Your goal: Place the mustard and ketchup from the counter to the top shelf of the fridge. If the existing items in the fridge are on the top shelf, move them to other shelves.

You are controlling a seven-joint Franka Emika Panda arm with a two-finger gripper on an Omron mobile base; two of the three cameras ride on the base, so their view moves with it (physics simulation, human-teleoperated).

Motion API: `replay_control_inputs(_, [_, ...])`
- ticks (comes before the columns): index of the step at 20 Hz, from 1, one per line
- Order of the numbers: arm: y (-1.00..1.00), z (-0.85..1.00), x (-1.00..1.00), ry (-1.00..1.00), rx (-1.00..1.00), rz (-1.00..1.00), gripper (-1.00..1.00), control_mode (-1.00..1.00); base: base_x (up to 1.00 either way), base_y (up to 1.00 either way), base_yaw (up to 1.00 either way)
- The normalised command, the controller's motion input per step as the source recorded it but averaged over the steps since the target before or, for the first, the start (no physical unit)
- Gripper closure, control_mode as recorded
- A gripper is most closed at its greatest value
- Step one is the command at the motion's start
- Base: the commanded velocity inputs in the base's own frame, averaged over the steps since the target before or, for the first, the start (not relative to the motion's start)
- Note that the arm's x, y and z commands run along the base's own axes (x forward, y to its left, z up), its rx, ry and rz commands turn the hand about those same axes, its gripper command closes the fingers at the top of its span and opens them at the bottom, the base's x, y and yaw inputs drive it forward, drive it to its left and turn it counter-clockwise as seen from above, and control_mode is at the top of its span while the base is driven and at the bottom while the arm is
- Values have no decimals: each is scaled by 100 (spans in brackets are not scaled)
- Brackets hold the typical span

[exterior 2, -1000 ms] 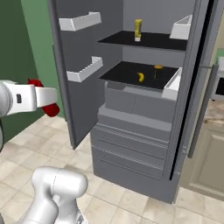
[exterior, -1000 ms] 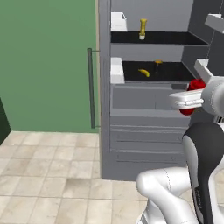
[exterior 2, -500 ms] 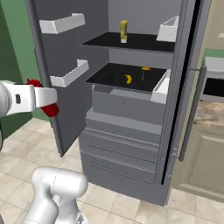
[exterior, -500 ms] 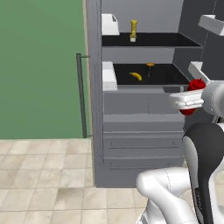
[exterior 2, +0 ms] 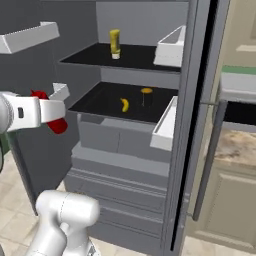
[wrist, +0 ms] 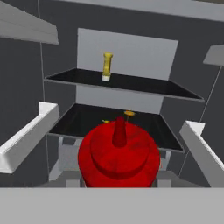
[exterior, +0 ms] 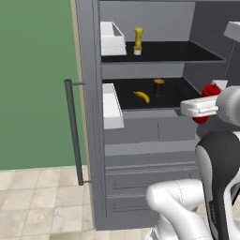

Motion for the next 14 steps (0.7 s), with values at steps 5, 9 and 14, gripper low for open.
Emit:
replay_control_inputs(5, [0, 0, 0, 0, 0, 0, 100, 100, 78, -9, -16])
replay_control_inputs(9, [0, 0, 0, 0, 0, 0, 100, 100, 70, -9, -16])
replay_control_inputs(14, [-3, 8, 13, 0, 0, -4, 100, -100, 49, -7, -14])
